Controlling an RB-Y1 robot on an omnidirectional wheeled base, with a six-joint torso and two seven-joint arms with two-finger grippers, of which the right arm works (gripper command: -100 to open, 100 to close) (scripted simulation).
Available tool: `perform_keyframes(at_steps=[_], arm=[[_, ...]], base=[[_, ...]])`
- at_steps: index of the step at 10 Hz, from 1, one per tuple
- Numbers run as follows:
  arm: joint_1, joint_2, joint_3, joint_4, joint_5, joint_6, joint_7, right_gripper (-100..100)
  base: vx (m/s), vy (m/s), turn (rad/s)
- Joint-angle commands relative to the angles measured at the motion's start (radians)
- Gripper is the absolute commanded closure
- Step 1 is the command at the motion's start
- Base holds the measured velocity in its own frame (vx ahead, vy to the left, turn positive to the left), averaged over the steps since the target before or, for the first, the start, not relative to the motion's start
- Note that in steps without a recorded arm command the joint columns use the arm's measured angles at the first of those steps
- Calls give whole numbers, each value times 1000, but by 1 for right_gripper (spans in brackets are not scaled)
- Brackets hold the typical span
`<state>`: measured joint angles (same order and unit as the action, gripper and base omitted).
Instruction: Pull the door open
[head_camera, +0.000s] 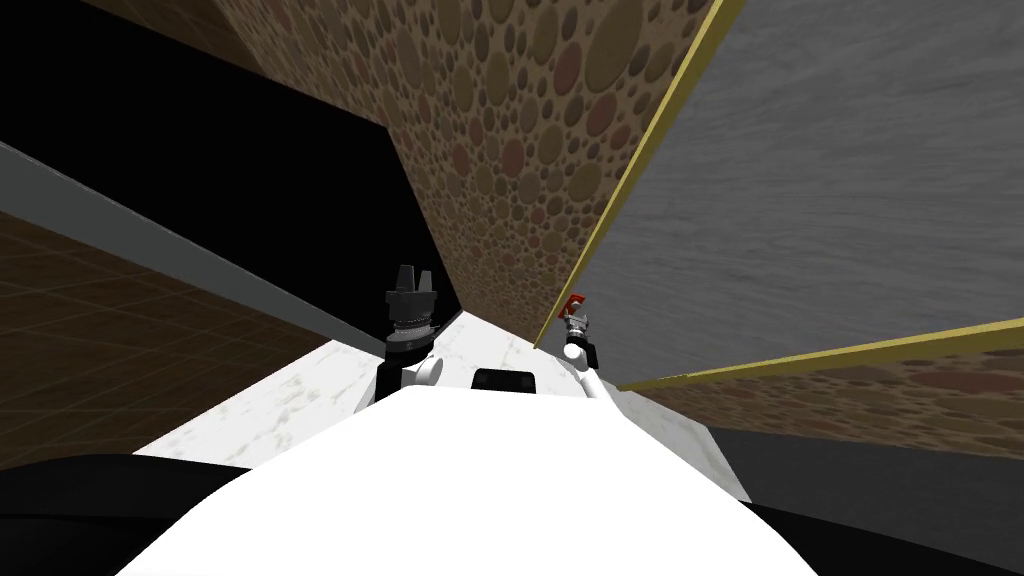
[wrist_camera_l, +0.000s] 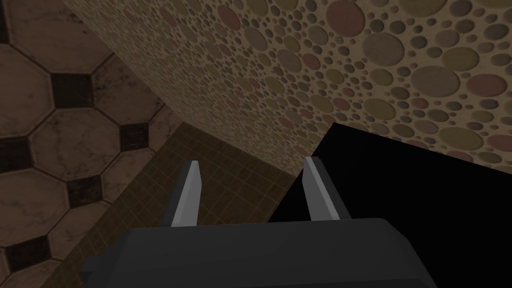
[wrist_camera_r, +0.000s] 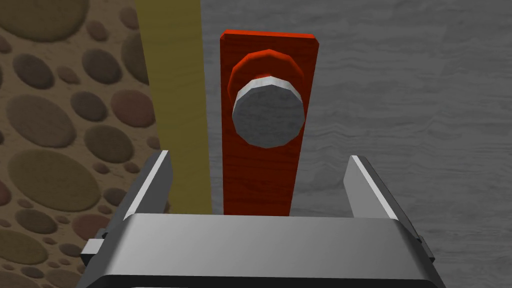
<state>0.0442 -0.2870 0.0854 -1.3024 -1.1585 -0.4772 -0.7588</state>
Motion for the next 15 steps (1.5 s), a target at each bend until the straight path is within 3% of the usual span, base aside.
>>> perform_keyframes(at_steps=[1,5,6,7,12,15], arm=[[1,-26,-1,22,3,-11,-36,-100],[15,-86,-29,46,-6,-20,-99,-100],[19,-75,-26,34,-6,-15,-83,-100],[19,-75,-26,34,-6,-15,-83,100],[19,-75,-26,34,-6,-15,-83,100],[33,-105,1,23,-2,-16,-118,100]], base=[[70,1,99],[124,-15,110],[74,-19,21],[-12,1,-24],[-13,2,0],[-181,-38,134]])
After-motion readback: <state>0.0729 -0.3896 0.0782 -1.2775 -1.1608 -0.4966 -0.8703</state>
